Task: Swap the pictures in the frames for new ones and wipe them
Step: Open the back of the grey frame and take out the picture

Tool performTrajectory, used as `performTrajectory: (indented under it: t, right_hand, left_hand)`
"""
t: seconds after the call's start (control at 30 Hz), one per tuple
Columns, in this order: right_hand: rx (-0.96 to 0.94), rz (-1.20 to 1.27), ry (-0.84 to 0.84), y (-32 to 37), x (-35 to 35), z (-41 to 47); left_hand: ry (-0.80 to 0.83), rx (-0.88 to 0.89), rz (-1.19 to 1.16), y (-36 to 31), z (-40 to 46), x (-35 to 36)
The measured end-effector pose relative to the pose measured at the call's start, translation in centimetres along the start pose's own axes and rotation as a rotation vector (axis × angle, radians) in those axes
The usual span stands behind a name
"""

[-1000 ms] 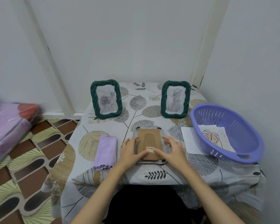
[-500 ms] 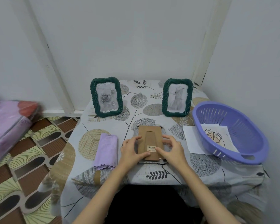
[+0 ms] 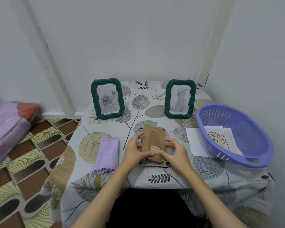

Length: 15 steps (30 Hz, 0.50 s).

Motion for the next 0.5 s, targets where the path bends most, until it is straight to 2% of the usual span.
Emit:
performTrajectory:
  t: [0.37, 0.5]
  right_hand:
    - [-0.012, -0.023, 0.003, 0.0, -0.2, 0.0]
    - [-0.018, -0.050, -0.007, 0.0, -0.2, 0.1]
  left_hand:
    - [-0.090, -0.254, 0.127, 1.3, 0.4, -1.1]
    - [-0.088, -0.270, 0.156, 1.0, 0.5, -1.2]
Point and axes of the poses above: each hand's wrist, its own z-axis towards the middle knuckle, its own x-axis out of the palm, y = z × x, the point moved 6 cm from there along z, towards the middle knuckle, and after that the axes turned 15 degrees about x, right-handed, at the moved point
